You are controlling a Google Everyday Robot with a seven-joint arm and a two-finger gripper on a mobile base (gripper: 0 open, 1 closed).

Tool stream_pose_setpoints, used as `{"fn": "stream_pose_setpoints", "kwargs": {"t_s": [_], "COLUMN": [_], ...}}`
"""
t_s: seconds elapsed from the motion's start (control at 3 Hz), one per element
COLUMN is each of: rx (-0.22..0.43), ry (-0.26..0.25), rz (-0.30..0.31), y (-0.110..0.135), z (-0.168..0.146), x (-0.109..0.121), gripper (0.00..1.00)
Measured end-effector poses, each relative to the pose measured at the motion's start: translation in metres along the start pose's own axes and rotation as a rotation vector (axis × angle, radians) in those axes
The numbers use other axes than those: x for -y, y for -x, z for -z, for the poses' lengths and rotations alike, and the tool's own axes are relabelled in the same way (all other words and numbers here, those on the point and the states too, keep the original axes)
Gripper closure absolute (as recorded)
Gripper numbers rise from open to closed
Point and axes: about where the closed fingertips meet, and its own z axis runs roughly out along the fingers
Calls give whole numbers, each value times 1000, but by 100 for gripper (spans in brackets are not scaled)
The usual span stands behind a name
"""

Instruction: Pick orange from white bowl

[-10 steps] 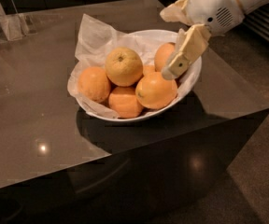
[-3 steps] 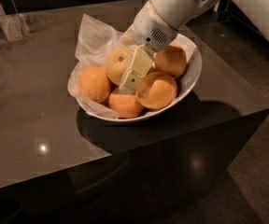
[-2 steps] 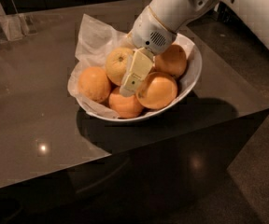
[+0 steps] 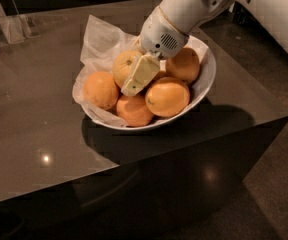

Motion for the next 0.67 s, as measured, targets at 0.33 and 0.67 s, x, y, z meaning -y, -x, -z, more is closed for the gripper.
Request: {"fn": "stream_pose_setpoints", "kwargs": {"t_s": [0.33,0.67], "rx": [0,0], "ry": [0,0], "rz": [0,0], "y": [0,0], "z": [0,0], "x": [0,0], "gripper": [66,89]}}
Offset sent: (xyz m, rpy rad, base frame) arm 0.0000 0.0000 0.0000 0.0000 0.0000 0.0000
